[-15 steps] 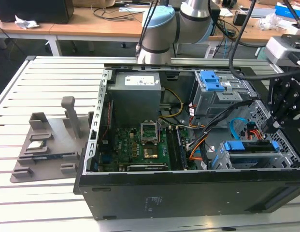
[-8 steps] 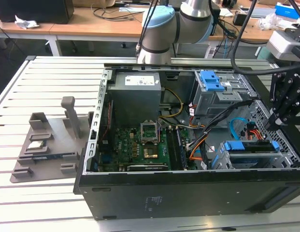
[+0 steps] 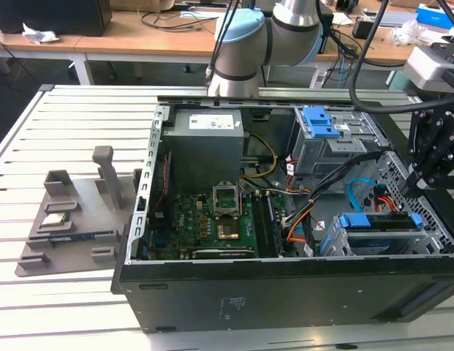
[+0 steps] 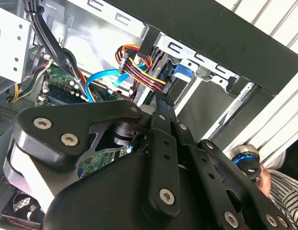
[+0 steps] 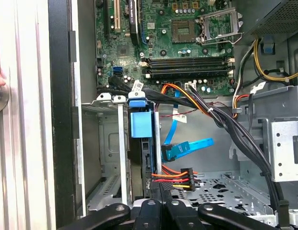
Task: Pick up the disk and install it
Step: 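Insert the second disk wire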
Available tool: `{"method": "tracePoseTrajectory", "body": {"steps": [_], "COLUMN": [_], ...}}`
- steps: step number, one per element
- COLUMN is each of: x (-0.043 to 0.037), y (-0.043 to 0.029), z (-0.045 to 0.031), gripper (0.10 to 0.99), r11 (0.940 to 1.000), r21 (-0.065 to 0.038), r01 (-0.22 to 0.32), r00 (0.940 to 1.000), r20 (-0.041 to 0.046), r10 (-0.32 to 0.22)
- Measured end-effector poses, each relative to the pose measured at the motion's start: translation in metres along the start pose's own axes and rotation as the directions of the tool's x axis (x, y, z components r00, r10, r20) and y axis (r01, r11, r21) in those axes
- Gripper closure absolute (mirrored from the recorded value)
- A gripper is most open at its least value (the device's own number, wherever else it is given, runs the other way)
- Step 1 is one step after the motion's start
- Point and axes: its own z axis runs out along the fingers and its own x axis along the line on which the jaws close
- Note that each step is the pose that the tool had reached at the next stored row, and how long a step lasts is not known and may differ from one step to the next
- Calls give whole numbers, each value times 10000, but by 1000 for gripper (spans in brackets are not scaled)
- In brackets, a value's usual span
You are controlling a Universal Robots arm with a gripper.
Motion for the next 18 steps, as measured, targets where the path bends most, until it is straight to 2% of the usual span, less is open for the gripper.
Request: {"method": "tracePoseTrajectory", "body": {"steps": [2,3,5,7,8,9,10,18], "x": [0,0,0,-33,-86,-103,-99,-72], "y": [0,0,0,3,8,27,103,365], "z": [0,0,0,-1,-2,-1,-3,6], "gripper": [980,851,725,725,725,725,725,725], "r11": [10000,10000,10000,10000,10000,10000,10000,10000], "r21": [0,0,0,0,0,0,23,58], "r01": [0,0,1,1,4,5,7,65], "r00": [10000,10000,10000,10000,10000,10000,10000,10000], "r20": [0,1,1,1,0,1,2,10], "r10": [0,0,-1,-1,-4,-5,-7,-65]}}
